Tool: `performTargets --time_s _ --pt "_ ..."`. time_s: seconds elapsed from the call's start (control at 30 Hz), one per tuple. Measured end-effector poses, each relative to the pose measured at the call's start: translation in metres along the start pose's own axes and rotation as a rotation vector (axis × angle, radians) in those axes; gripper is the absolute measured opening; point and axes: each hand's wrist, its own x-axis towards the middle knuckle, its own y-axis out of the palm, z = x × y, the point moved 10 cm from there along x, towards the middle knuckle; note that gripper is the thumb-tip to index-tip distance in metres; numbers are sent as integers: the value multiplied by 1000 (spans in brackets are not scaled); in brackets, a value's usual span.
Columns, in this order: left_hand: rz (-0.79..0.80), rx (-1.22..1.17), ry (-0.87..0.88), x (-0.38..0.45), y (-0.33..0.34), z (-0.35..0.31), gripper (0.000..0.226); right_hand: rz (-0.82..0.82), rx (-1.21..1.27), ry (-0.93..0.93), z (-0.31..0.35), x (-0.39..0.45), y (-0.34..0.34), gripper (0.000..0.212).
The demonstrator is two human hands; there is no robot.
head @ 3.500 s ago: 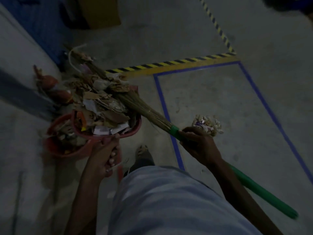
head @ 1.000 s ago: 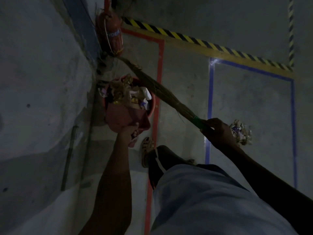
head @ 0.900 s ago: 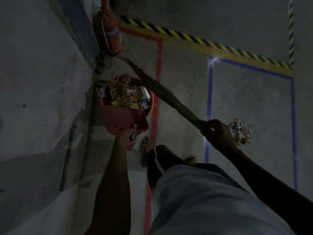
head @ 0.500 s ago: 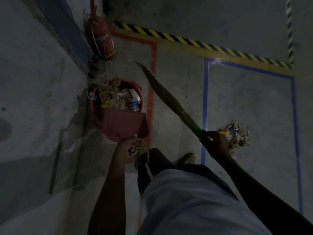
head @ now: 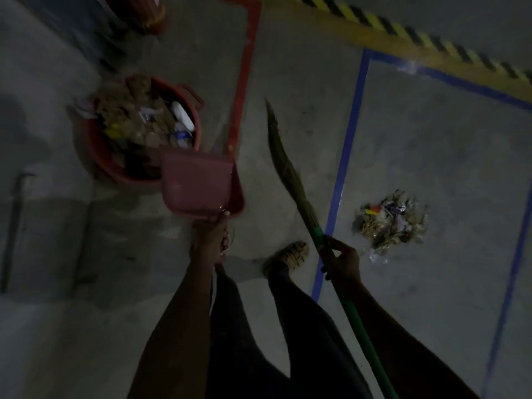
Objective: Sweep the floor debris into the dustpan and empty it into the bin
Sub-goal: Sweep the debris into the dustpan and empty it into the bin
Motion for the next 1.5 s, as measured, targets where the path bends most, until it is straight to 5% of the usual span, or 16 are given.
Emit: performTargets --time_s 0.27,0.57,0.8,1.03,1.5 --pt "-178 34 46 84 46 76 48 117 -120 -125 -63 178 89 44" --pt "-220 152 61 155 33 125 47 334 -198 -214 -99 262 202 42" --pt "-218 245 112 178 31 116 47 107 -187 -86 -179 257 144 42" --pt "-127 296 128 193 55 110 59 -244 -152 -197 -236 217 54 45" --pt "-142 418 199 180 129 100 60 -173 224 -55 -233 236 102 41"
